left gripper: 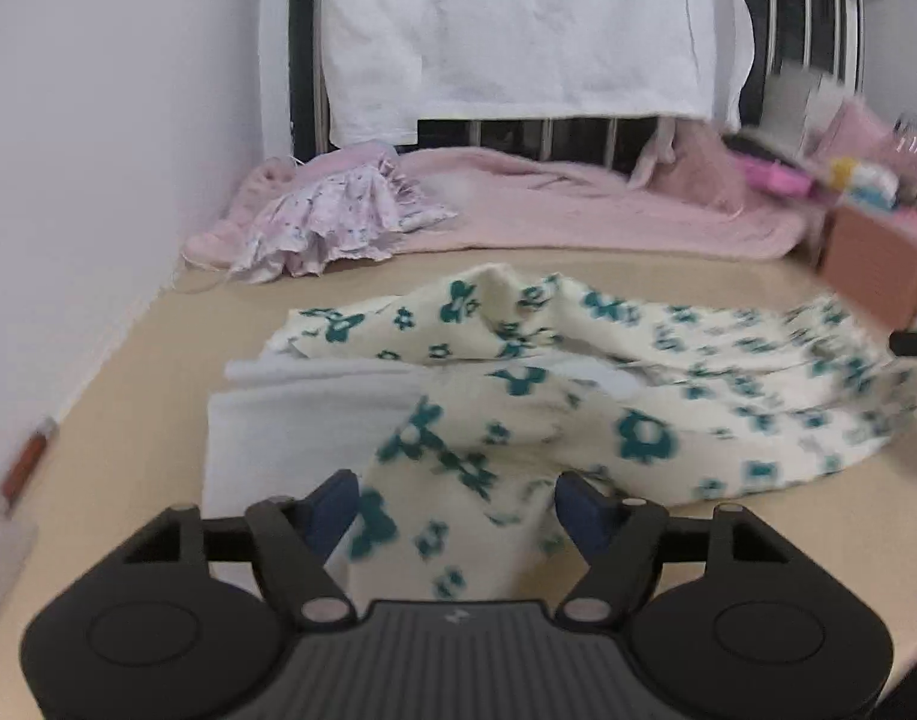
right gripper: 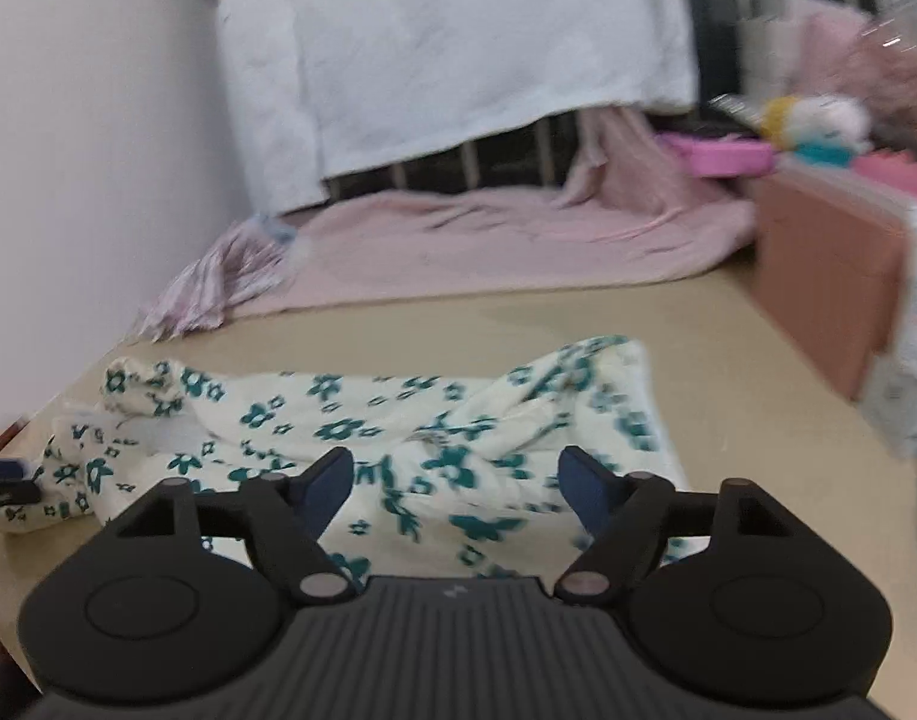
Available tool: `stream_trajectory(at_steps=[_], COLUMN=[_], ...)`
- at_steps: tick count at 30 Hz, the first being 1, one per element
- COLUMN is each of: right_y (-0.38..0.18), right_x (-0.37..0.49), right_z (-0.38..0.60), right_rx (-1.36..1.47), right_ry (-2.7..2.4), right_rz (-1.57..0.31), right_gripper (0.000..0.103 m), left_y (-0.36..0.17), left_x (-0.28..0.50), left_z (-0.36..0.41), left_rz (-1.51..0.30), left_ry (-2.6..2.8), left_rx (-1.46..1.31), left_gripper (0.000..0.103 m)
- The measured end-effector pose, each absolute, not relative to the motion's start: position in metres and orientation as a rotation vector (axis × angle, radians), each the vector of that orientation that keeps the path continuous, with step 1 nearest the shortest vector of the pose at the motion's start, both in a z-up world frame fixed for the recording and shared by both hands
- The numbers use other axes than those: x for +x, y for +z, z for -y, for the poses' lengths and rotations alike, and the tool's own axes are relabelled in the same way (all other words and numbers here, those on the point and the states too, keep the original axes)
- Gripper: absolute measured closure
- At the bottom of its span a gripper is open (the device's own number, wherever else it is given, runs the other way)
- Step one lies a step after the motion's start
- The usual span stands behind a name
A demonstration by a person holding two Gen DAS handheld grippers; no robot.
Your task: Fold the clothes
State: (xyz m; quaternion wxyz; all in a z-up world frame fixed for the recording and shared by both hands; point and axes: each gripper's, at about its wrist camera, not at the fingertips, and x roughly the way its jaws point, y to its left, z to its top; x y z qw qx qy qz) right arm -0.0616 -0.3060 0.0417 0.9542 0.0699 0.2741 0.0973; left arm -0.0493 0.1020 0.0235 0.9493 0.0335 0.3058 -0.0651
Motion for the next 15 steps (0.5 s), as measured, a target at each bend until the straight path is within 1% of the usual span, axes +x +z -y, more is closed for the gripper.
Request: stream_trajectory(at_steps=[2,3,4,5,6,8,9,11,13,15], right_y=[0.034,0.03,0.025,0.021,0.018,0.023,0.03,0.045,0.06,0.062], right_x=[-0.044,-0.036,-0.03,-0.022,-0.018,-0.021,-0.032,-0.062,-0.096,-0.13], right_z=[0.3,0.296,0.29,0.285,0.283,0.285,0.287,0.293,0.303,0.311], right_rx=[0.12,0.095,0.072,0.053,0.051,0.085,0.107,0.147,0.183,0.224], right_ry=[0.24,0.238,0.229,0.217,0.208,0.206,0.209,0.223,0.238,0.271], right_rz=[-0.599,-0.62,-0.645,-0.675,-0.694,-0.669,-0.637,-0.564,-0.493,-0.459], right_gripper=[0.033,0.035,0.055,0.096,0.1,0.1,0.1,0.1,0.1,0.099], left_y=[0.021,0.02,0.02,0.02,0.022,0.026,0.029,0.037,0.036,0.034], left_x=[-0.041,-0.036,-0.031,-0.029,-0.033,-0.043,-0.05,-0.082,-0.106,-0.125], left_z=[-0.1,-0.102,-0.104,-0.106,-0.108,-0.113,-0.116,-0.127,-0.137,-0.144], left_rz=[-0.622,-0.632,-0.642,-0.645,-0.622,-0.574,-0.542,-0.419,-0.402,-0.394], left_ry=[-0.189,-0.205,-0.22,-0.231,-0.225,-0.213,-0.205,-0.172,-0.178,-0.186], left_rx=[0.085,0.08,0.074,0.07,0.072,0.077,0.081,0.096,0.062,0.033], left_gripper=[0.055,0.085,0.101,0.102,0.102,0.102,0.103,0.103,0.103,0.102])
